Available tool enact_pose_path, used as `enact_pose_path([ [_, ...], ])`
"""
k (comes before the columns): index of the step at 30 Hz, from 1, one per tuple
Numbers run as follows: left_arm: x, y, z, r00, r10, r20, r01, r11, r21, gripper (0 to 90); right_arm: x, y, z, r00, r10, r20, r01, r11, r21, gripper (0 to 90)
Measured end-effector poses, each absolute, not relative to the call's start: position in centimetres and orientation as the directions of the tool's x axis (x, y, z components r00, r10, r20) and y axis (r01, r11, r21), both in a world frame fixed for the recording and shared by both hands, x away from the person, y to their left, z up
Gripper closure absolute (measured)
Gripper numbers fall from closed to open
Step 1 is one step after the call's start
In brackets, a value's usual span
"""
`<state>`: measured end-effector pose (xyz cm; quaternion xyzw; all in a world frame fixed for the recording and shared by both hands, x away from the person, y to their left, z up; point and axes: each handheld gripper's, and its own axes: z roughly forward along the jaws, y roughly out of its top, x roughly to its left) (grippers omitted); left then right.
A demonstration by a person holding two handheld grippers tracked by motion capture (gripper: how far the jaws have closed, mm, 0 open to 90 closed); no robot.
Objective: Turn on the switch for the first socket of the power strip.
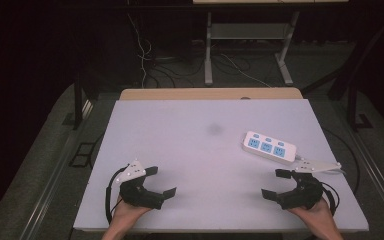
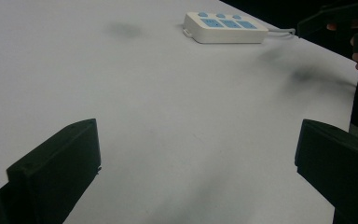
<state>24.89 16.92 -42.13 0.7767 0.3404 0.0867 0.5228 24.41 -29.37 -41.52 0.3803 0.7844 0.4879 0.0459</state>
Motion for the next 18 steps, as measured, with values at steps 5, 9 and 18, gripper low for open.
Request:
enact_pose_path([
  [5, 24.89, 16.88, -42.19, 0.755, 0.617, -0.221, 0.439, -0.226, 0.87, 0.0, 24.24, -29.36, -41.45, -0.71, 0.637, 0.3, 0.553, 0.24, 0.798, 0.2],
  [9, 24.88, 16.91, -42.22, 0.754, 0.618, -0.225, 0.44, -0.22, 0.871, 0.0, 24.11, -29.33, -41.37, -0.711, 0.634, 0.304, 0.555, 0.24, 0.797, 0.2],
  [18, 24.79, 16.99, -42.28, 0.75, 0.622, -0.225, 0.443, -0.219, 0.869, 0.0, 23.78, -29.08, -41.37, -0.707, 0.633, 0.314, 0.569, 0.246, 0.785, 0.2],
])
